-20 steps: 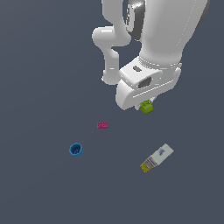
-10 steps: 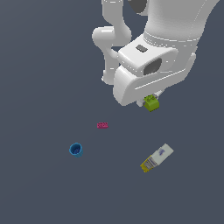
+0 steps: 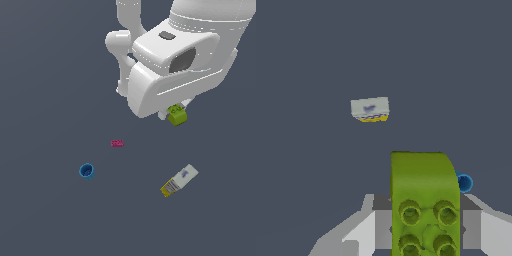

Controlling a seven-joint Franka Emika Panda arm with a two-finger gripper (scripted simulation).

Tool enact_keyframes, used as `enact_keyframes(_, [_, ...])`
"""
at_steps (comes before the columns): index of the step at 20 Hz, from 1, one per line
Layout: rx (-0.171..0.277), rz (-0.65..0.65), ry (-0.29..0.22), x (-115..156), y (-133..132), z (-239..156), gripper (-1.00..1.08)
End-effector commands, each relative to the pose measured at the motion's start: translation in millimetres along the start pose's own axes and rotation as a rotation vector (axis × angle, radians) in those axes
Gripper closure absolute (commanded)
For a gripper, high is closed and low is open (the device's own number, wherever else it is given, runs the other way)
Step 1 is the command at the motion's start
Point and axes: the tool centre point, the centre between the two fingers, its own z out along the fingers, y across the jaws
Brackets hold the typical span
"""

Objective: Pick up a designated object from a clutter of objects.

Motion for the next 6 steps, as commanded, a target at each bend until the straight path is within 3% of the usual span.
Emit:
enact_keyframes(1, [0.0,0.0,0.0,2.1,1.6,-3.7,1.08])
enact_keyframes(6, [0.0,0.0,0.0,3.5,2.6,-6.1,1.08])
